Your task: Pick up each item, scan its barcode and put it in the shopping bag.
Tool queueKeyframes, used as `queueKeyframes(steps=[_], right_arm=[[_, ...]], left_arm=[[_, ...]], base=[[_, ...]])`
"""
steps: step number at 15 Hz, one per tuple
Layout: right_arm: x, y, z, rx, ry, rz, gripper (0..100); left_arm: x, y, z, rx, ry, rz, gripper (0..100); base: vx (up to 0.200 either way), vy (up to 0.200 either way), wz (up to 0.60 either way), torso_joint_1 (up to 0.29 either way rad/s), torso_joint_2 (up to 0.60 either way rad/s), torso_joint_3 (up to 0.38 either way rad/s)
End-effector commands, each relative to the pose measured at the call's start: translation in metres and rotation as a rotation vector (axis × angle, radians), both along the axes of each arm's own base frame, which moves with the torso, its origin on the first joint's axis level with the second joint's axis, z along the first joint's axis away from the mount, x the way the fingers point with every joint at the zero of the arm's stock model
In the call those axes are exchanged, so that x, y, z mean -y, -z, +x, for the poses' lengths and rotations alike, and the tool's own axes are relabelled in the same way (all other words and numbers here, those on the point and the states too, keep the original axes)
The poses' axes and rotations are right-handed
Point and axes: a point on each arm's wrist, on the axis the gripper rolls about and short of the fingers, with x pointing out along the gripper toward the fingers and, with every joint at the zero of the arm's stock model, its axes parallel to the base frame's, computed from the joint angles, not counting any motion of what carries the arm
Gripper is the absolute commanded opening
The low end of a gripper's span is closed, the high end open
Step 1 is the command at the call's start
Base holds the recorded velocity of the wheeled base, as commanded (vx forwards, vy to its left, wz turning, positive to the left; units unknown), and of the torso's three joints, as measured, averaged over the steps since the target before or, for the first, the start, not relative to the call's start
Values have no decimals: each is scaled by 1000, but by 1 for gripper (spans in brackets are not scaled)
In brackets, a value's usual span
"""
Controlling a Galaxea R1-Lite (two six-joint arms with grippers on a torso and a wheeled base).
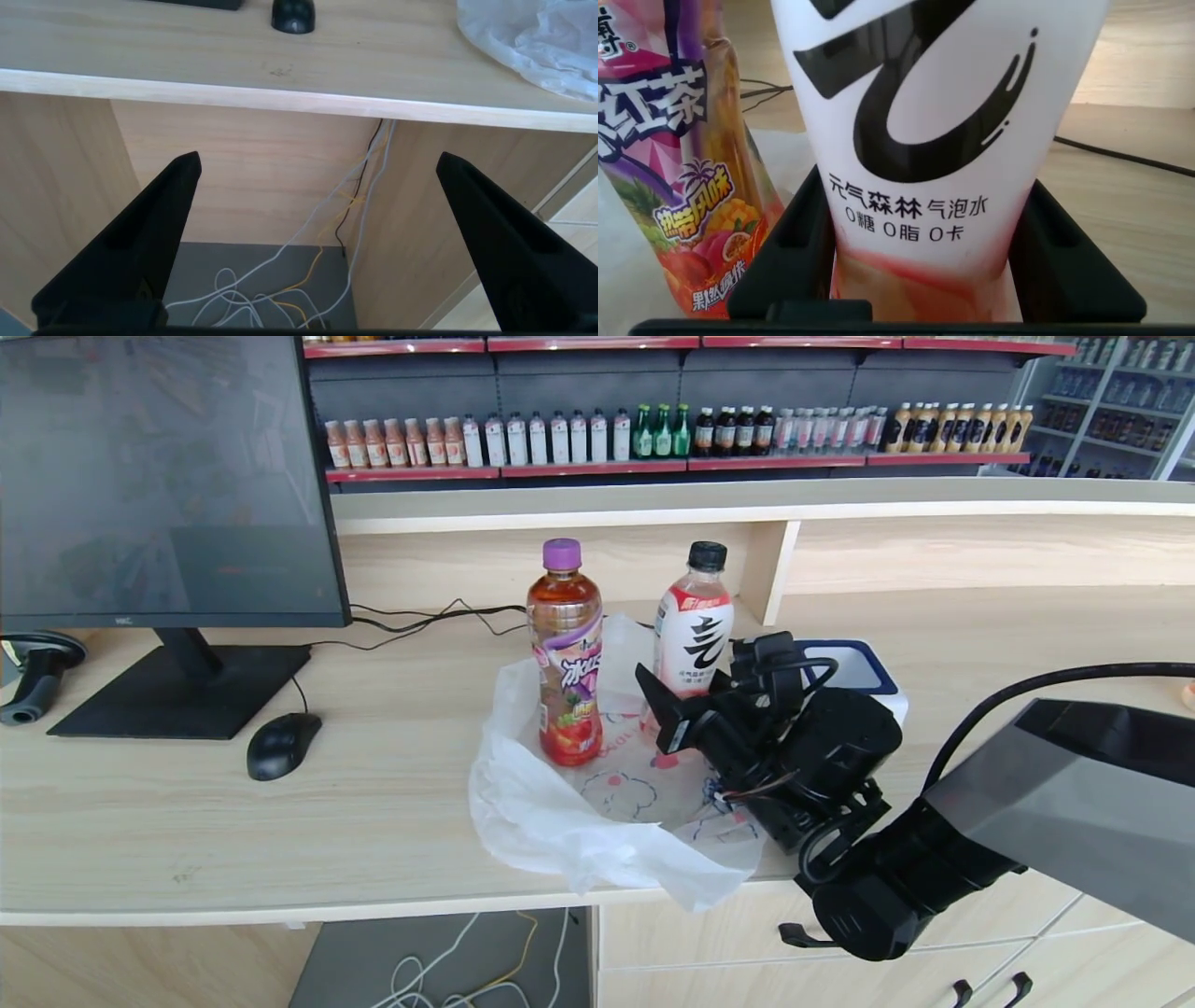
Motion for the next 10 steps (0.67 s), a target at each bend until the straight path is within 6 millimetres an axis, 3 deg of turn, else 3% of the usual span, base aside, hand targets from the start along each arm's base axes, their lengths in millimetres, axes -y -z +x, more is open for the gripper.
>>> queueKeyframes(steps=[1,10], right_arm=[[0,-2,-2,1,-3,3,0],[-1,5,-8,-34,-16,-3,0]], left_arm=[[0,0,0,0,-1,0,100],[0,0,0,0,0,0,100]], base=[[0,0,0,0,0,0],[0,0,0,0,0,0]])
